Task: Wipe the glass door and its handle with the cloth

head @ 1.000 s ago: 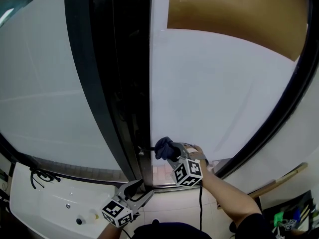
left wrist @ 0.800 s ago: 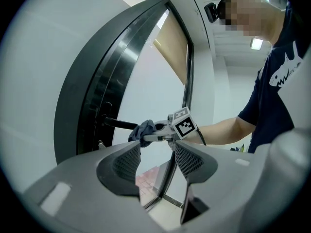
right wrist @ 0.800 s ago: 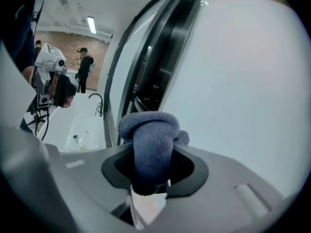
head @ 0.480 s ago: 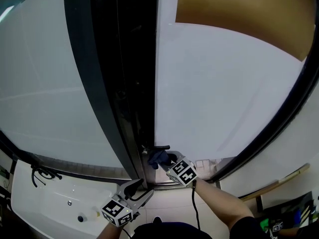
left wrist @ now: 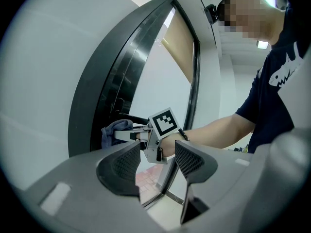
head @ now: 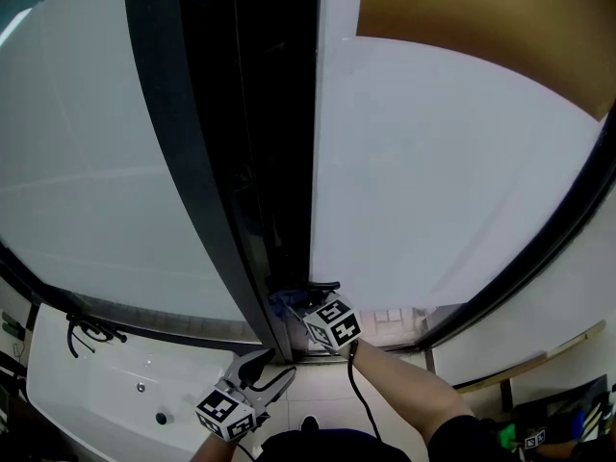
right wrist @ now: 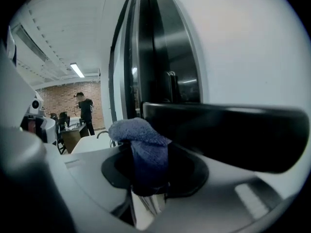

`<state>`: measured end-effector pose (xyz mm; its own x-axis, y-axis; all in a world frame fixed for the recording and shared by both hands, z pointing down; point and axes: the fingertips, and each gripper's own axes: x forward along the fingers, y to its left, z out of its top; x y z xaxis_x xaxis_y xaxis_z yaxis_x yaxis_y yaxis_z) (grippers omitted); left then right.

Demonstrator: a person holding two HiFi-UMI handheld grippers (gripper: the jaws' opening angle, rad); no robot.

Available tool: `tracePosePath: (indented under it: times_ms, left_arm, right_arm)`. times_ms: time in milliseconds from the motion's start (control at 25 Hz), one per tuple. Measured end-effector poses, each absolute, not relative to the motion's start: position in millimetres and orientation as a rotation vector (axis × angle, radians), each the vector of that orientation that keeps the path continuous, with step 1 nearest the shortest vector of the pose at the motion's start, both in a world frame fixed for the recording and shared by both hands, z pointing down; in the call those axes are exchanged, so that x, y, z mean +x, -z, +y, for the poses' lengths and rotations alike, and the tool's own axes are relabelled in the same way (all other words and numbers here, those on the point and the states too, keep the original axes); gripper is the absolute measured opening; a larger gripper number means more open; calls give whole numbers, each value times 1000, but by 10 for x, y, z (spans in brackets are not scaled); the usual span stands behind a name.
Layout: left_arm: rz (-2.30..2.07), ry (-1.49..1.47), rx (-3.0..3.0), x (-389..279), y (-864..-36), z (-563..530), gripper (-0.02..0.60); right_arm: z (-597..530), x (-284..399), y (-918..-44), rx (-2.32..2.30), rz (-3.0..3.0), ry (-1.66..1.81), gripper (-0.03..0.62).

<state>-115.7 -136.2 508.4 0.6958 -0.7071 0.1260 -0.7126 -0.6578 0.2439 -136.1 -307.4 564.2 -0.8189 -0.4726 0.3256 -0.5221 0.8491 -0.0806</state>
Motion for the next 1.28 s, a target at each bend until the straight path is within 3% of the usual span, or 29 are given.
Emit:
tracePosePath:
  times_ms: [880,1280]
  left_arm:
    - [-1022,-5,2689,-880,-5067,-1461,219]
    - [-1063,-13,2656,-1011,-5139,-1404,219]
  right_arm:
    - [-3114,-139,-5384,1046,-2759,-288,133]
    - [-3020,-566,-6100,891,-2723,-780,133]
